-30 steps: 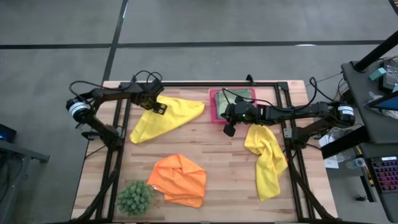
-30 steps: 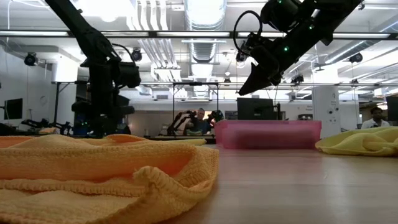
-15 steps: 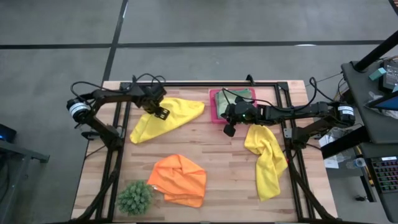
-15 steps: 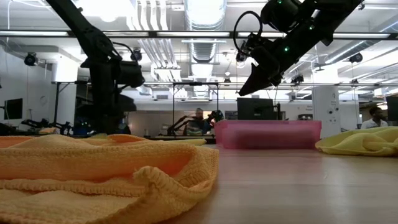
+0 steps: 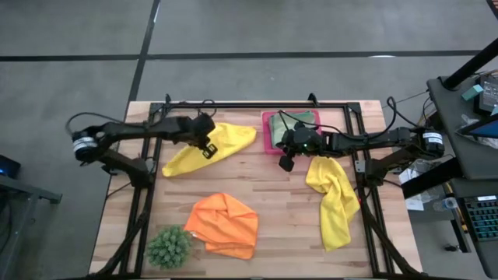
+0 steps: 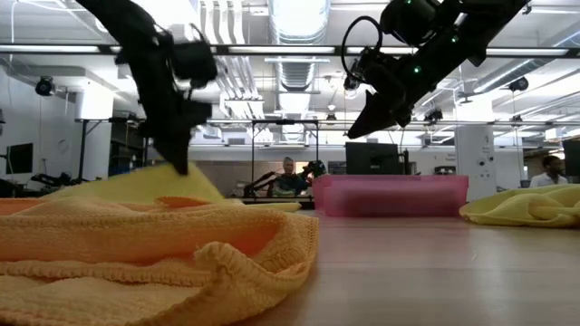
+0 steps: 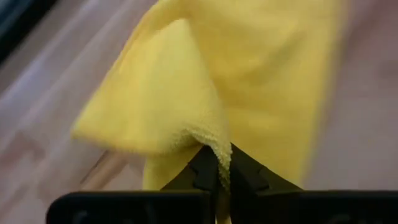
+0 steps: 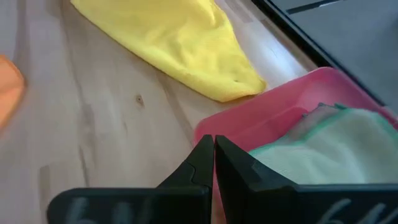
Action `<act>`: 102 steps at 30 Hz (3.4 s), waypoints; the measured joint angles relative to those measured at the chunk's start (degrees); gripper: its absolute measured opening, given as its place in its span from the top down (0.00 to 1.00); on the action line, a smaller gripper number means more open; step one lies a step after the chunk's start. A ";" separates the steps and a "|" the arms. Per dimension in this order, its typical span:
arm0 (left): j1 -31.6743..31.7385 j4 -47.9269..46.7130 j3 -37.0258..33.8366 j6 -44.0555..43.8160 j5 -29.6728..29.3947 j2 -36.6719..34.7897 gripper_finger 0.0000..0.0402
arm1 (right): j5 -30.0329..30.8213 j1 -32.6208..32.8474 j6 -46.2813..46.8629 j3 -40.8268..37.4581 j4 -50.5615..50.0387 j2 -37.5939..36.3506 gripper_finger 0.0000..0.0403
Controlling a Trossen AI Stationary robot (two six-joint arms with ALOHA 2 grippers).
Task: Fold microfiber towels
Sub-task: Fold the top yellow microfiber cloth
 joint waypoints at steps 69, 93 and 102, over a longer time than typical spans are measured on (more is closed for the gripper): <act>-41.68 24.82 -2.72 -17.32 8.91 12.46 0.61 | -25.23 4.87 -18.33 22.53 -7.23 33.71 0.97; -38.15 32.66 -2.67 -23.24 -10.82 14.77 0.56 | -3.19 14.37 -20.31 22.21 -7.34 30.32 0.98; -38.20 34.42 -2.39 -21.14 -8.65 14.89 0.87 | -2.81 14.37 -19.85 22.18 -6.55 30.29 0.98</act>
